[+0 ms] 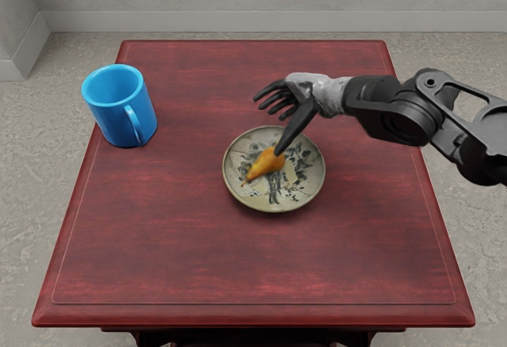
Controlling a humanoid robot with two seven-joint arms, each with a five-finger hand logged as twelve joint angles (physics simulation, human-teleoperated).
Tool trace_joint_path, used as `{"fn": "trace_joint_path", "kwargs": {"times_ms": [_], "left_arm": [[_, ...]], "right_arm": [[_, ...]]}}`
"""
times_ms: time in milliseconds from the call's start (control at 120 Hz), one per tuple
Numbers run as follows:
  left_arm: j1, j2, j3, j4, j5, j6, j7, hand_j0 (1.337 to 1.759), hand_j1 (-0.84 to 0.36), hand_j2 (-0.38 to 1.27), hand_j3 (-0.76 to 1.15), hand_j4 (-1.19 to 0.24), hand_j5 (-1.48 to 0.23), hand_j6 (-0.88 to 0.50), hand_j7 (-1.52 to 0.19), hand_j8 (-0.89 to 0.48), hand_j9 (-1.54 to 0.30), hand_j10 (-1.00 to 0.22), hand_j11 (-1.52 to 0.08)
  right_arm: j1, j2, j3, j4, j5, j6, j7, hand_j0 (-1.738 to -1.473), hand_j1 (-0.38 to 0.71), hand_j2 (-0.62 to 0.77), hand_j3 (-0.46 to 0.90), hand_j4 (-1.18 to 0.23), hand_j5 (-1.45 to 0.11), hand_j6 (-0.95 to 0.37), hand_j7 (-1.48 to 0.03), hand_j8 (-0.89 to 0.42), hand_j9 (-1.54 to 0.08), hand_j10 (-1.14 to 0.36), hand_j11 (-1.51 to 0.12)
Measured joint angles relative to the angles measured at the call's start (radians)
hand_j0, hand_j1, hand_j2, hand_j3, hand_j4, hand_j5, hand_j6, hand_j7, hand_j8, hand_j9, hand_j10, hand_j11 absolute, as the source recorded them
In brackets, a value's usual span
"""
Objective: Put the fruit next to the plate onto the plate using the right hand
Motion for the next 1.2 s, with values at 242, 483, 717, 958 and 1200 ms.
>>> {"fn": "trace_joint_path", "kwargs": {"times_ms": [242,483,717,958,1200], "left_arm": [[0.008,0.000,0.001,0.000,0.000,0.000,0.000,1.658,0.35,0.00,0.00,0.00,0.00,0.00,0.00,0.00,0.00,0.00,0.00],[0.014,0.000,0.001,-0.001,0.000,0.000,0.000,1.658,0.35,0.00,0.00,0.00,0.00,0.00,0.00,0.00,0.00,0.00,0.00],[0.033,0.000,0.001,0.000,0.000,0.000,0.000,1.658,0.35,0.00,0.00,0.00,0.00,0.00,0.00,0.00,0.00,0.00,0.00],[0.043,0.000,0.002,0.000,0.000,0.000,0.000,1.658,0.35,0.00,0.00,0.00,0.00,0.00,0.00,0.00,0.00,0.00,0.00],[0.034,0.000,0.001,0.000,0.000,0.000,0.000,1.658,0.35,0.00,0.00,0.00,0.00,0.00,0.00,0.00,0.00,0.00,0.00]], "right_arm": [[-0.050,-0.049,0.133,0.001,0.313,0.384,0.000,-1.658,-0.27,0.06,0.00,-0.09,-0.12,-0.09,-0.12,-0.07,-0.12,-0.07,-0.12],[-0.334,-0.050,0.405,0.000,0.421,0.444,0.000,-1.658,-0.33,0.02,0.00,-0.03,-0.04,-0.03,-0.04,-0.02,-0.04,-0.02,-0.04],[-0.591,-0.105,0.653,-0.001,0.544,0.450,0.000,-1.658,-0.34,0.01,0.00,-0.01,-0.01,-0.01,-0.01,-0.01,-0.01,-0.01,-0.01],[-0.756,-0.171,0.818,-0.001,0.610,0.451,0.000,-1.658,-0.35,0.00,0.00,0.00,0.00,0.00,0.00,0.00,0.00,0.00,0.00],[-0.828,-0.251,0.867,-0.005,0.692,0.451,0.000,-1.658,-0.35,0.00,0.00,0.00,0.00,0.00,0.00,0.00,0.00,0.00,0.00]]}}
